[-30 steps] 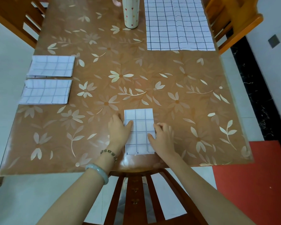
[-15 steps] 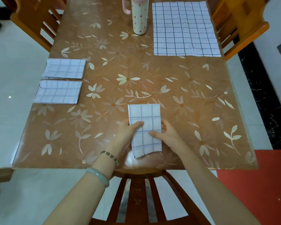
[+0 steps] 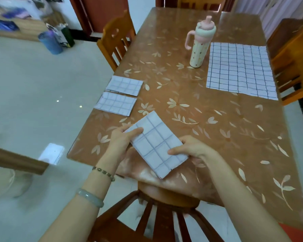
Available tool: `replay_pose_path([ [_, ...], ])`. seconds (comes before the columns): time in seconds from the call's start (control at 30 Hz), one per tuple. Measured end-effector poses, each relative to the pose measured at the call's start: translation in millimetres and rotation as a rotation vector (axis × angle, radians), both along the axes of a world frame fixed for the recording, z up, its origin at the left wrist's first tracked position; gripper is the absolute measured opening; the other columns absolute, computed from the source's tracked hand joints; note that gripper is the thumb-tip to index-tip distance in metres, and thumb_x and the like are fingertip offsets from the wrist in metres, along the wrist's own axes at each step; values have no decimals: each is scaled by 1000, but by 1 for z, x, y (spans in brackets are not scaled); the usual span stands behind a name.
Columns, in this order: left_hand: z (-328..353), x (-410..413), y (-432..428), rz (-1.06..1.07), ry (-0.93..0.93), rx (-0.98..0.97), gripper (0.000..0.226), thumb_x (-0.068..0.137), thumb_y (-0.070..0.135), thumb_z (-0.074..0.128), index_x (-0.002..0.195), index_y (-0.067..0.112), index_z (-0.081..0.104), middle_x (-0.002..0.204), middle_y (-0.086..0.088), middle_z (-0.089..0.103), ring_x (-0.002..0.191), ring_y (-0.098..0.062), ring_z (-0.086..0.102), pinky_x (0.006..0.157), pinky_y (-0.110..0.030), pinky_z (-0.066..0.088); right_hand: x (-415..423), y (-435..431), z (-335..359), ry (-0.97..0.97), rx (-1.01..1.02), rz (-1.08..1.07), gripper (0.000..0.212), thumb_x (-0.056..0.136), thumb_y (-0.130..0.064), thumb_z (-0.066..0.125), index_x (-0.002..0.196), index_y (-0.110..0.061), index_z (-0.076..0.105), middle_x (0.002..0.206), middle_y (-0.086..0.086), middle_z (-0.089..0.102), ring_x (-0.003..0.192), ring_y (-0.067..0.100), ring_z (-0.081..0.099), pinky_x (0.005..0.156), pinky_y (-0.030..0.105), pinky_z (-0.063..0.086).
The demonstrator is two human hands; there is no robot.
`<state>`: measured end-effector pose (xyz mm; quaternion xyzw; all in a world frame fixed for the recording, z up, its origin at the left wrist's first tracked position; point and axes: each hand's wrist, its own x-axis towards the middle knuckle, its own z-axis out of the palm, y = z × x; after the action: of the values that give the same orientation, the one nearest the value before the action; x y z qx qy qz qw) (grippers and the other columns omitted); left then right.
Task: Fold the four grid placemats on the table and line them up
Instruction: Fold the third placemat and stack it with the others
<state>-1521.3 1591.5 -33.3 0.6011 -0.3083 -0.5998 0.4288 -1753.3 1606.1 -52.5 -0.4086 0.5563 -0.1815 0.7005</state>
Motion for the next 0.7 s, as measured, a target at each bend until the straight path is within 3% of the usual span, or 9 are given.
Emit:
replay_pose_path([
  [0.17,15,73,20,0,-103,-35,19,77,8,75,94,2,72,92,-13,73,79,-24,69,64,-29,54,58,-8,15,-277,36,-283,46,64,10,74,108,-1,64,98,16,72,84,28,70,73,46,58],
  [0.23,20,98,29,33,-111,-33,13,78,10,75,90,4,73,86,-12,73,75,-24,68,62,-30,52,88,-13,18,-317,15,-344,46,67,9,73,112,1,63,102,16,71,91,30,69,81,53,55],
  [0.4,22,185,48,174,-10,-9,15,83,6,69,94,-3,70,82,-15,72,69,-23,67,55,-25,53,182,-19,34,-302,-2,-305,43,70,3,74,112,3,64,106,18,70,96,33,68,85,52,54],
  [0.5,17,256,61,214,-25,-18,11,83,8,69,92,2,70,78,-9,70,65,-15,66,56,-23,54,248,-13,40,-258,-21,-265,30,77,3,69,106,4,65,99,16,72,85,26,71,68,36,58],
  [0.57,12,303,70,218,-25,-9,20,75,15,76,92,5,70,82,-9,69,71,-16,65,61,-25,55,293,-3,39,-232,-15,-241,25,80,7,64,105,5,65,90,14,74,75,22,72,58,29,57],
  [0.63,8,349,80,241,-30,10,33,63,23,75,91,7,70,83,-8,69,75,-18,64,62,-26,53,339,6,35,-201,8,-215,24,81,9,62,105,7,64,87,15,73,74,23,72,58,31,57],
  [0.7,8,385,88,256,-32,25,37,61,26,75,91,6,70,82,-8,69,75,-18,64,61,-26,52,377,11,32,-186,25,-197,26,81,9,62,106,11,63,95,21,71,83,29,71,67,39,60],
])
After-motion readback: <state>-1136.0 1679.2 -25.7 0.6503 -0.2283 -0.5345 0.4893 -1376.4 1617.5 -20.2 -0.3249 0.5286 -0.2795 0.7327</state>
